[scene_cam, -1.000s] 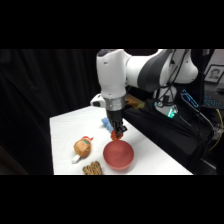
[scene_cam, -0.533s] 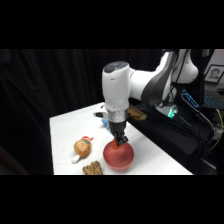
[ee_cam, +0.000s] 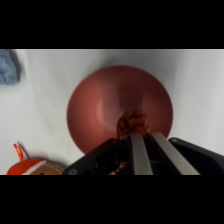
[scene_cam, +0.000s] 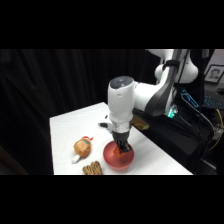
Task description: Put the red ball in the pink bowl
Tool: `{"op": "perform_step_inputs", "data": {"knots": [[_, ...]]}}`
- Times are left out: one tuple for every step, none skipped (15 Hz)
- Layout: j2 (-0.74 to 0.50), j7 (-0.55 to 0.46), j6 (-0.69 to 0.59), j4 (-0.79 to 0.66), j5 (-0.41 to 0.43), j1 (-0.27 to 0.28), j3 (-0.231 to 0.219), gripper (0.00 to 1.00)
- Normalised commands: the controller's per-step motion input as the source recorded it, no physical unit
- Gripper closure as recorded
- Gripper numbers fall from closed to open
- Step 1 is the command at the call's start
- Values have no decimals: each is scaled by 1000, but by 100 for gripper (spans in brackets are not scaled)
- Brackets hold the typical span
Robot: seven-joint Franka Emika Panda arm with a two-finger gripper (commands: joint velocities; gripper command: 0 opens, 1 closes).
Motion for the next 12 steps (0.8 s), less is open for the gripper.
{"op": "perform_step_inputs", "data": {"knots": [[78,141,187,-19,-129,105,-111,95],[83,157,145,-5,-140,109,-124,66],[87,145,157,-5,-148,100,-131,66],[80,125,170,-3,-127,82,-122,60],[76,124,156,10,-116,70,-126,51],[56,103,147,9,-97,54,-117,43],[30,99,138,3,-95,49,-115,36],[12,99,115,12,-111,51,-120,27],[-19,85,81,13,-91,35,-106,20],[-53,62,19,23,-70,18,-87,10],[-91,12,-63,29,-8,-15,-37,4],[-172,-24,-188,20,60,-37,13,0]]}}
